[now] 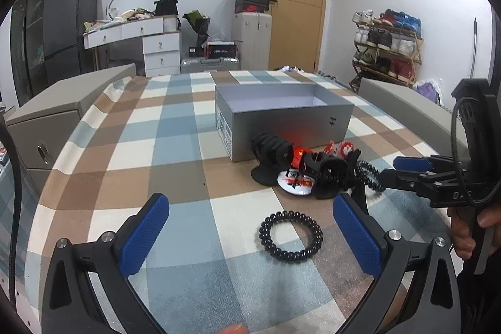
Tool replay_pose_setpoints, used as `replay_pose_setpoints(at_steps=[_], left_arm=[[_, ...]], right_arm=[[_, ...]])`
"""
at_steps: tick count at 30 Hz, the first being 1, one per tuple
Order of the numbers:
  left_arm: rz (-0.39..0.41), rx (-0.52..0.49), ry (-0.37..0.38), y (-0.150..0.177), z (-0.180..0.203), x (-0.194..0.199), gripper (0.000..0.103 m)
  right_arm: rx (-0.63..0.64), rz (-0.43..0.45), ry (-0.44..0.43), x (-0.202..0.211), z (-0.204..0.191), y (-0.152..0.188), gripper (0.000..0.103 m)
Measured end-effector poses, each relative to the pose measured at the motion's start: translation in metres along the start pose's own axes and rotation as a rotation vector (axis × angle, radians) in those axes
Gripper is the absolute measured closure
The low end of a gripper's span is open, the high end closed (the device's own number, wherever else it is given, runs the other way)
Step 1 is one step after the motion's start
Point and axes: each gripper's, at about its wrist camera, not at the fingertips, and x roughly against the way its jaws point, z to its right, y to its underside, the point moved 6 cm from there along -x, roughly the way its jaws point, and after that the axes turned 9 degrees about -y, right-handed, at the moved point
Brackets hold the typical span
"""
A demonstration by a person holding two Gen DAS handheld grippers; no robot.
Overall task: Organize jewelry
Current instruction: 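Lower the right tool onto the black coiled hair tie and close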
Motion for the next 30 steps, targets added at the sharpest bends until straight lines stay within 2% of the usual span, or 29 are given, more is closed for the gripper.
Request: replay_pose_setpoints(at_steps=[7,12,13,17,19,21,30], left_arm=[[-0.047,-0.023,0.036,0.007,0.005,-0.001,0.001],[-0.081,-0.042,0.047,0.014,0.008,-0.005,0.001],[-0.085,-0.042,0.045,0.014,0.009,-0.006,0.001],[-0.102,-0.031,0.051,0.016,0.009,-0.008,0.001],[-0.103,-0.027,0.052,0.016,0.008,-0.008,0.001],[-0.106,-0.027,0.052,0.017,0.008,-0.008,0.001],[-0.137,-0.079,0.051,0.022,0.017,-0.013,0.001]], right_arm=[[0.072,-0.074,0.073,-0.016,-0.007,0.005,0.025],[0.068,-0.087,0.058,-0.019,-0.008,0.002,0.028],[0.066,-0.085,0.057,-0.018,-0.007,0.002,0.03],[0.062,-0.078,0.025,-0.017,-0.009,0.001,0.052],[0.065,-0.079,0.014,-0.016,-0.01,0.001,0.056],[0.078,-0.082,0.011,-0.015,-0.012,0.003,0.065],[0.056,-0.012,-0.045,0.004,-0.018,0.003,0.065]])
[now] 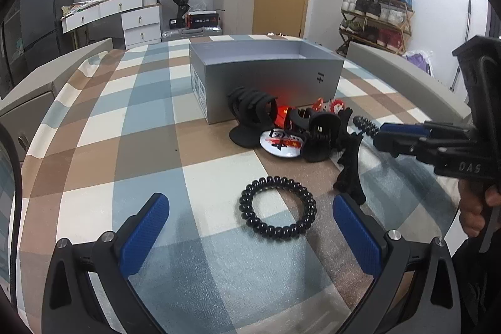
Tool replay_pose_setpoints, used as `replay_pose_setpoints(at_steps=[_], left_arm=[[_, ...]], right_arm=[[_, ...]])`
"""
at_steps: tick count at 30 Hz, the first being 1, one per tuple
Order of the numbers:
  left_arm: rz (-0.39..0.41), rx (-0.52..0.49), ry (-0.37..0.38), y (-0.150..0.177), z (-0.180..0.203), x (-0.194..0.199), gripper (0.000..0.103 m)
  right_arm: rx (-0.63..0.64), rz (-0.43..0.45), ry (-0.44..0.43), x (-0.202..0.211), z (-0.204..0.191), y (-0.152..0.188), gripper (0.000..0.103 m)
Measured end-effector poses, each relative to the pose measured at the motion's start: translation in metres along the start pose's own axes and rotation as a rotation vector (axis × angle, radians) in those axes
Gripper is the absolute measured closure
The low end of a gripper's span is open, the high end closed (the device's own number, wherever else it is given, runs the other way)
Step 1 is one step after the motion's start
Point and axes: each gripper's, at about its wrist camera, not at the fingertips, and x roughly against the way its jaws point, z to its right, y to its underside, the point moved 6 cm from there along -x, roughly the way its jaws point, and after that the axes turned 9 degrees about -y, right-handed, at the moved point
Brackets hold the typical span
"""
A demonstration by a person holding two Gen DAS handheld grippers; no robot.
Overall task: Organize jewelry
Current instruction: 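Lower the right tool onto the black coiled hair tie and close, then grasp the black beaded bracelet with the left tool while the right tool lifts the coil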
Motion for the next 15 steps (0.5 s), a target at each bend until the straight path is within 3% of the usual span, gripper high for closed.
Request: replay_pose_setpoints(at_steps=[5,7,10,12,15], left_arm=[[-0.019,-0.026,-0.004,0.0,0.0029,-0.0023,0.002],[-0.039,-0.037,-0.006,0.0013,0.0041,-0.005,0.01],[-0.039,-0.063,-0.03,0.002,0.0058,-0.0065,0.028],[-0.03,-0.068,-0.015,0.0014,0.007,-0.004,0.056],[-0.028,-0.057,0.011,0.0006,0.005,-0.0018,0.063]], right_arm=[[-0.014,0.008,-0.016,0.0006,0.0004,-0.001,0.065],[-0.017,0.011,-0.021,0.0007,-0.0002,-0.0015,0.065],[-0.019,0.017,-0.03,0.0013,-0.0006,-0.0022,0.065],[-0.021,0.022,-0.035,0.0026,0.0,-0.0024,0.065],[-0.025,0.031,-0.048,0.0046,-0.001,-0.0039,0.065]])
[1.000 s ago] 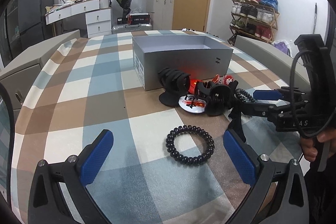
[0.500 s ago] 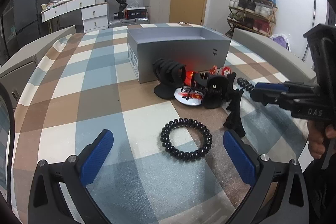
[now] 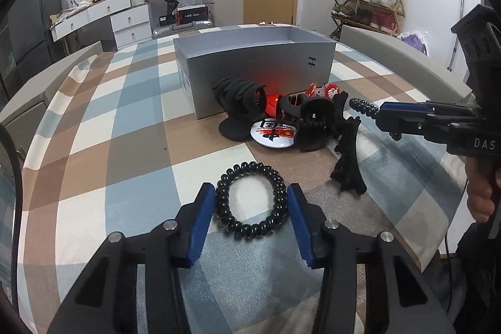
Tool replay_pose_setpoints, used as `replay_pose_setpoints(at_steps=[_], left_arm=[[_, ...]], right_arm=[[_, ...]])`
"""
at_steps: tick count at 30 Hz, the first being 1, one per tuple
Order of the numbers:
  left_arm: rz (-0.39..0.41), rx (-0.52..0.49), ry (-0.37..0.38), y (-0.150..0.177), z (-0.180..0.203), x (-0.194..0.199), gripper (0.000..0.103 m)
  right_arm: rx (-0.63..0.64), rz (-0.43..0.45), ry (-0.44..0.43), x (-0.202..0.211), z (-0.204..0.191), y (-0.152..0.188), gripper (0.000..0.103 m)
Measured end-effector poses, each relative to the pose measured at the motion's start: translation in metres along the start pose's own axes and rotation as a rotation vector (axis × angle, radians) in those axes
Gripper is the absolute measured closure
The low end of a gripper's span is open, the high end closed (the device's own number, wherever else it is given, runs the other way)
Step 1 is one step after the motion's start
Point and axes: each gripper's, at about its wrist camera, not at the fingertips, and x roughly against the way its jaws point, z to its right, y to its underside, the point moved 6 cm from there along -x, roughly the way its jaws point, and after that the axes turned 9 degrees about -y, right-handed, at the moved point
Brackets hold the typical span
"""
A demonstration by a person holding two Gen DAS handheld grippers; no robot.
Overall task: Organize jewelry
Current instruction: 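Grasp the black beaded bracelet with the left tool while the right tool lifts the coil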
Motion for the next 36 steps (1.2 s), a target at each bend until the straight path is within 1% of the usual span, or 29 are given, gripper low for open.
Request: replay_pose_setpoints(at_steps=[2,4,8,18,26,32,36], left_arm=[[0.002,0.013,0.014,-0.001,-0.002,0.0,0.067],[0.015,0.031,0.031,-0.002,-0.004,0.003,0.067],[0.046,0.04,0.025,-0.007,-0.005,0.007,0.067],[0.065,0.052,0.016,-0.01,-0.009,0.007,0.067],[0.097,0.08,0.013,-0.015,-0.014,0.014,0.068],[0.141,0.124,0.004,-0.028,-0.025,0.021,0.068],[0.181,0.15,0.002,-0.043,-0.032,0.027,0.068]], right_arm=[[0.002,0.002,-0.004,0.001,-0.001,0.0,0.065],[0.005,0.013,-0.009,0.004,-0.002,-0.001,0.065],[0.012,0.022,-0.027,0.007,-0.006,-0.003,0.065],[0.0,0.034,-0.038,0.008,-0.005,-0.005,0.065],[-0.015,0.07,-0.042,0.013,-0.003,-0.011,0.065],[-0.036,0.106,-0.056,0.019,-0.001,-0.023,0.065],[-0.073,0.146,-0.072,0.023,0.004,-0.038,0.065]])
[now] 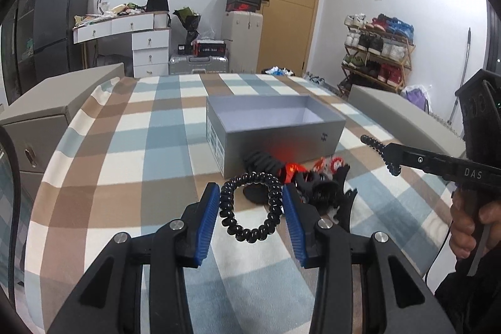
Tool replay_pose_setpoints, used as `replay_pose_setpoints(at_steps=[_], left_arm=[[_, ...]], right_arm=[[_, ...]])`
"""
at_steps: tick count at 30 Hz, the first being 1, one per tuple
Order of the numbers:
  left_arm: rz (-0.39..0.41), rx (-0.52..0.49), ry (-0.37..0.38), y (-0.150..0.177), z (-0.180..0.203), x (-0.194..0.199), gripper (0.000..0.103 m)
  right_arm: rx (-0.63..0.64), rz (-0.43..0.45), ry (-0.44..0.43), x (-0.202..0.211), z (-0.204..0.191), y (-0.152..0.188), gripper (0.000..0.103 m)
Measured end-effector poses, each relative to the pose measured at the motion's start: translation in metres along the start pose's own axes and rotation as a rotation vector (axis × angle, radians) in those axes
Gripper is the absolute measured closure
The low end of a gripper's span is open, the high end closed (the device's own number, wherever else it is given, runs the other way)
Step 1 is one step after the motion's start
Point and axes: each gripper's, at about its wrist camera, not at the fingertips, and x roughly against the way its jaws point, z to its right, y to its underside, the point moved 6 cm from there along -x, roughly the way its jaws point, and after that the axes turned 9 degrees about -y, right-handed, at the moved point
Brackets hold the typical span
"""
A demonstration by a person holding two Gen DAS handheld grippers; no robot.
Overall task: Organize jewelry
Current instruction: 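Grasp the black beaded bracelet with the left tool while the right tool lifts the coil, then drop the coil and bracelet into the grey box, opening both tools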
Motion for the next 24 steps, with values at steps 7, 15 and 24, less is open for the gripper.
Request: replay_pose_setpoints(at_steps=[7,15,24], left_arm=[[0.043,0.027,-0.009,-0.031,-0.004,-0.012,0.068],[0.024,0.036,-0.007,-0.058,0.002,-0.062,0.068],[-0.074,0.021,-0.04,-0.055,0.005,-0.099,0.068]], right_arm=[[-0.006,0.06,0.0,-0.004,0.004,-0.033,0.065],[-0.133,0.049,-0.02,-0.043,0.03,-0.061,0.065],[-0.173,-0.012,0.0,-0.081,0.044,-0.071,0.065]])
